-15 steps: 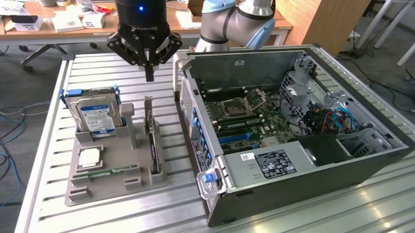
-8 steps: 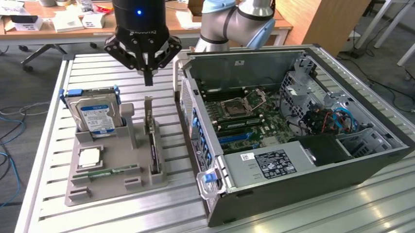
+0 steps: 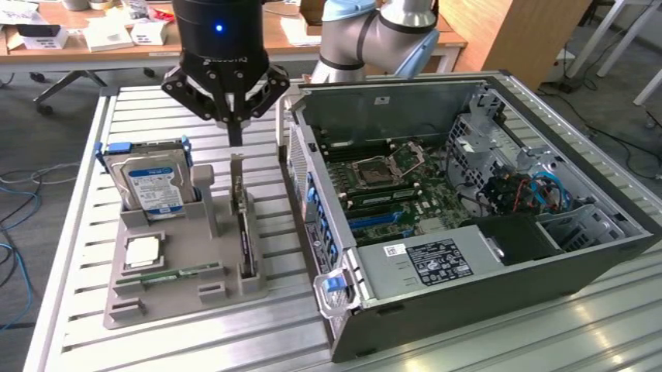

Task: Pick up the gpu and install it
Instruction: 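Reach for the gpu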

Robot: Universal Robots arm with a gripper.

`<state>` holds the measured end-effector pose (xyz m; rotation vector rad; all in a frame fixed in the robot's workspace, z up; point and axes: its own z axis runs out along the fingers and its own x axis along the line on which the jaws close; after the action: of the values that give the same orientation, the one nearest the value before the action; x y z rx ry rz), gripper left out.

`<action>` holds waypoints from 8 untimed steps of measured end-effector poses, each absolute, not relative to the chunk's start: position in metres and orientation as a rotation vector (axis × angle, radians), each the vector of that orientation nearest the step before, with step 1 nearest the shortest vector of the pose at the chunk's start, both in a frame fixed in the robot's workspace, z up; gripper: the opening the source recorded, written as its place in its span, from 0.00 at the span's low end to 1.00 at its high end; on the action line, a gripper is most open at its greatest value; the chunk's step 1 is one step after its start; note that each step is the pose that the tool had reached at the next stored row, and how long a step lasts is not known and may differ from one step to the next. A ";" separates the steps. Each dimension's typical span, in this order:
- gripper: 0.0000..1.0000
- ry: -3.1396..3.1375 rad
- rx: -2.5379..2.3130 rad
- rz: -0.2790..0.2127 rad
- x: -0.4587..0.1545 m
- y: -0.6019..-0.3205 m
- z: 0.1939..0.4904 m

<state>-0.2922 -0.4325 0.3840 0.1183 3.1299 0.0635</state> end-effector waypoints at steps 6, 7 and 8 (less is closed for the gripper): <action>0.11 3.130 0.118 0.061 -0.294 -0.441 0.384; 0.11 3.130 0.118 0.061 -0.294 -0.442 0.384; 0.11 3.130 0.118 0.060 -0.295 -0.444 0.384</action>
<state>-0.2946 -0.4436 0.3835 0.1183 3.1301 0.0598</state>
